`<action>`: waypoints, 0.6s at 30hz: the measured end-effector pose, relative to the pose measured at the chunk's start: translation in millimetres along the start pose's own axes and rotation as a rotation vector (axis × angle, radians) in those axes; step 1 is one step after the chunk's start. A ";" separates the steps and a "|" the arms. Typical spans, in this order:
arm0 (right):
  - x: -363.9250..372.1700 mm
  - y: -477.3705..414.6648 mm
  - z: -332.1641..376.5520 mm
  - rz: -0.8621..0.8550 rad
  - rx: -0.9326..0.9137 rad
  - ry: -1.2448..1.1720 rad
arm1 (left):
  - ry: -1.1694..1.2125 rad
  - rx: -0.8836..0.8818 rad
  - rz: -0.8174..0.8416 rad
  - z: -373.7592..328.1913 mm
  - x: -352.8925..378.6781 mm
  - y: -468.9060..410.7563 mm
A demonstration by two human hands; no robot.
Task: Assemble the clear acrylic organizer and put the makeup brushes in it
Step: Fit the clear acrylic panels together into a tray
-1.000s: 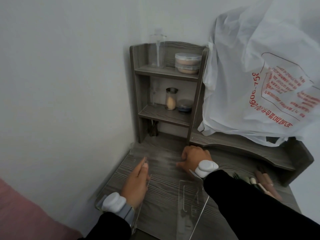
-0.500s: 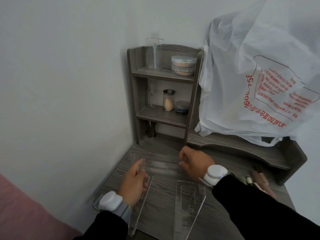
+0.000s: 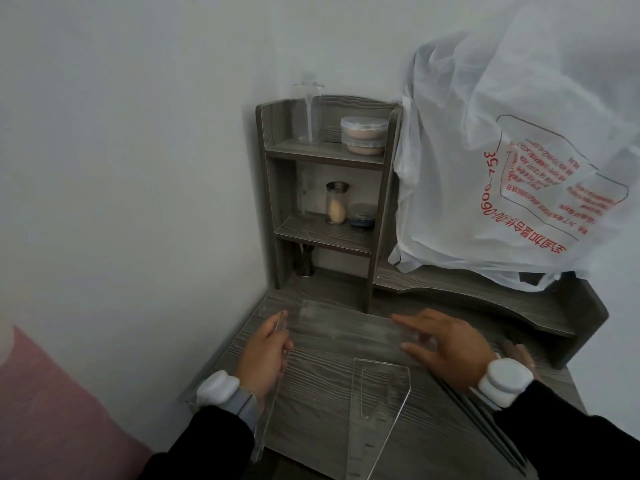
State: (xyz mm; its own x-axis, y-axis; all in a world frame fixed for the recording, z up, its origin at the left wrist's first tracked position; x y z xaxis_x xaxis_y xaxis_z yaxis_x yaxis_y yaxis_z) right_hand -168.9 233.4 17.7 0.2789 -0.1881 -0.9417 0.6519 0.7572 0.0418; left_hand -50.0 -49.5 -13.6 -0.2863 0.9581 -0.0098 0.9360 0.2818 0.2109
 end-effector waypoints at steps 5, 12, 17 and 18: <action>1.5 0.0 8.9 0.042 -0.018 -0.002 | 0.062 -0.018 -0.023 -4.6 0.4 3.2; 0.5 -5.7 19.7 0.069 -0.004 0.046 | 0.038 0.031 0.012 3.0 1.5 0.8; -0.1 -5.9 20.6 0.072 0.016 0.055 | 0.102 0.008 0.039 5.5 -1.4 -3.1; -1.4 -5.8 21.8 0.068 0.020 0.063 | 0.117 0.000 0.037 5.1 -1.7 -4.3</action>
State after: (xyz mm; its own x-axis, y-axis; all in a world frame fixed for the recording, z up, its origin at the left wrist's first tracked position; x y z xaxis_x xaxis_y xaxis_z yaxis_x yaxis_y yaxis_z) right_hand -157.7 215.7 26.1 0.2785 -0.0962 -0.9556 0.6469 0.7542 0.1126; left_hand -52.5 -52.1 -19.5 -0.2734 0.9553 0.1124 0.9464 0.2462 0.2092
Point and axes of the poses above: each hand's wrist, its own y-axis away from the middle knuckle, its own x-axis out of the palm, z = x × y, the point moved 3 cm from there along -y, towards the middle knuckle, and after that the axes turned 15 degrees about z, right-handed, at the moved point
